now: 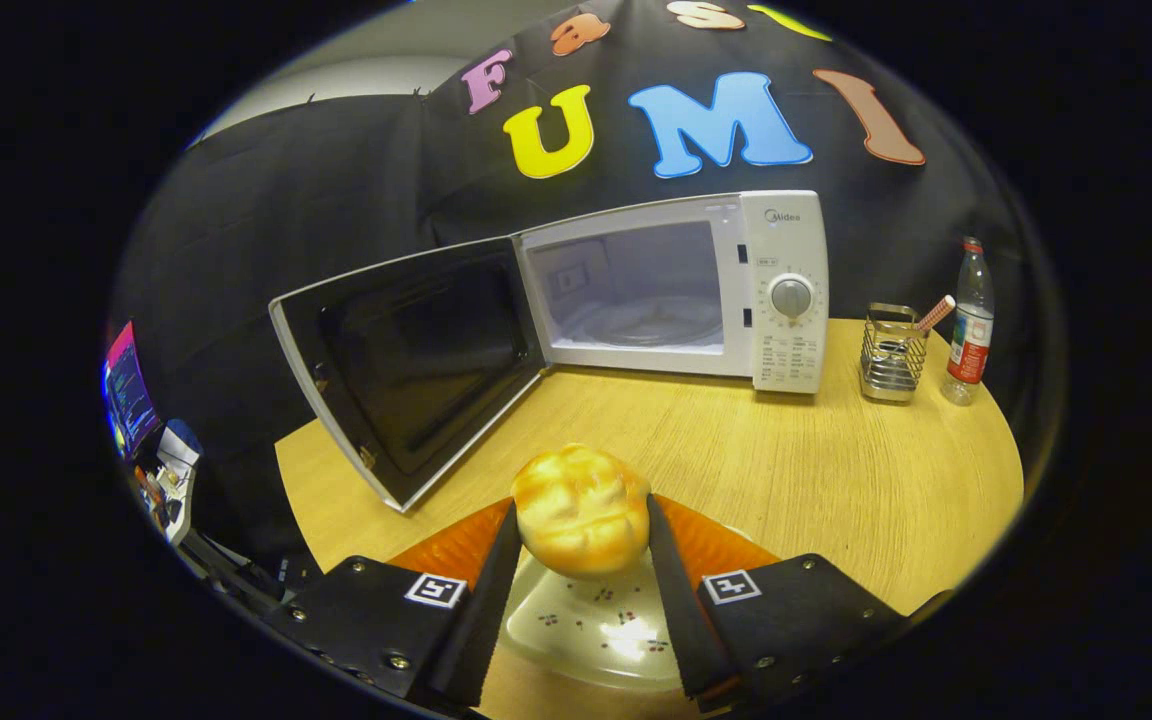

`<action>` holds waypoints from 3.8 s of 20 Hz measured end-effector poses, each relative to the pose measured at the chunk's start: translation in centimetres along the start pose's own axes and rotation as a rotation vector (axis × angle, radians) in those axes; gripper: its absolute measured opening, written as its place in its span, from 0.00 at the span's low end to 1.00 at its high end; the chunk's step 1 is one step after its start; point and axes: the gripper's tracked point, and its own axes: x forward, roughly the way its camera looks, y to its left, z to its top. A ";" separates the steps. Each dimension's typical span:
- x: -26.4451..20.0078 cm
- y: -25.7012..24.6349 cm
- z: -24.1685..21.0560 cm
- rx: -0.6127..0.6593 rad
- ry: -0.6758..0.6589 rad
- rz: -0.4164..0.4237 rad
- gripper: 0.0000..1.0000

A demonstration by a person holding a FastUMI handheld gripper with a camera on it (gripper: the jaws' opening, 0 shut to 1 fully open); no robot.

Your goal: Open the microwave, put the food inside, and close the microwave door.

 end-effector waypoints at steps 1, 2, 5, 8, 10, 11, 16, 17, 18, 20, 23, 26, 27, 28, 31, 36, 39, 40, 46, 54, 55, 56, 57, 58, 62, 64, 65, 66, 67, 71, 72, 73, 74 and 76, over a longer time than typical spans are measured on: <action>0.8 0.3 1.0 0.010 -0.010 -0.001 0.71; 1.7 0.5 1.9 0.011 -0.022 -0.008 0.71; 4.7 1.1 4.7 0.014 -0.058 -0.028 0.71; 8.1 1.4 7.0 0.012 -0.087 -0.061 0.71; 10.4 1.1 7.9 -0.006 -0.091 -0.098 0.71; 11.5 0.9 8.5 -0.011 -0.097 -0.113 0.71; 16.9 0.3 10.2 0.122 -0.120 -0.171 0.71; 17.9 0.0 10.6 0.152 -0.129 -0.193 0.71; 18.8 -0.5 11.1 0.179 -0.145 -0.219 0.71; 20.7 -1.1 12.1 0.229 -0.190 -0.265 0.71; 23.5 -1.7 14.0 0.297 -0.271 -0.302 0.71; 26.4 -3.5 14.6 0.344 -0.293 -0.365 0.71; 27.4 -4.3 14.2 0.372 -0.283 -0.387 0.71; 28.3 -4.9 13.9 0.423 -0.281 -0.392 0.71; 29.8 -5.4 14.4 0.505 -0.324 -0.378 0.71; 30.5 -6.3 15.0 0.453 -0.342 -0.413 0.74; 30.5 -7.0 14.8 0.427 -0.330 -0.448 0.87; 30.2 -7.1 14.9 0.420 -0.339 -0.451 0.89; 27.8 -6.1 17.4 0.345 -0.416 -0.430 0.96; 22.5 -0.8 16.7 0.298 -0.406 -0.261 0.96; 21.7 -0.2 16.5 0.268 -0.395 -0.247 0.96; 20.8 0.7 16.2 0.241 -0.383 -0.232 0.96; 19.8 1.6 16.0 0.218 -0.377 -0.210 0.96; 18.5 2.7 15.9 0.200 -0.373 -0.188 0.96; 13.2 6.6 14.9 0.130 -0.381 -0.099 0.96; 10.5 8.5 14.1 0.081 -0.382 -0.067 0.96; 9.3 9.4 13.7 0.056 -0.379 -0.053 0.96; 8.2 10.3 13.2 0.034 -0.379 -0.038 0.96; 7.0 11.1 12.7 0.017 -0.375 -0.021 0.96; 2.6 15.8 11.3 -0.057 -0.394 0.092 0.96; 1.7 16.9 11.0 -0.083 -0.404 0.113 0.96; 0.9 18.0 10.8 -0.108 -0.414 0.138 0.96; 0.4 19.2 10.4 -0.129 -0.418 0.159 0.96; -0.4 21.6 9.5 -0.145 -0.409 0.218 0.96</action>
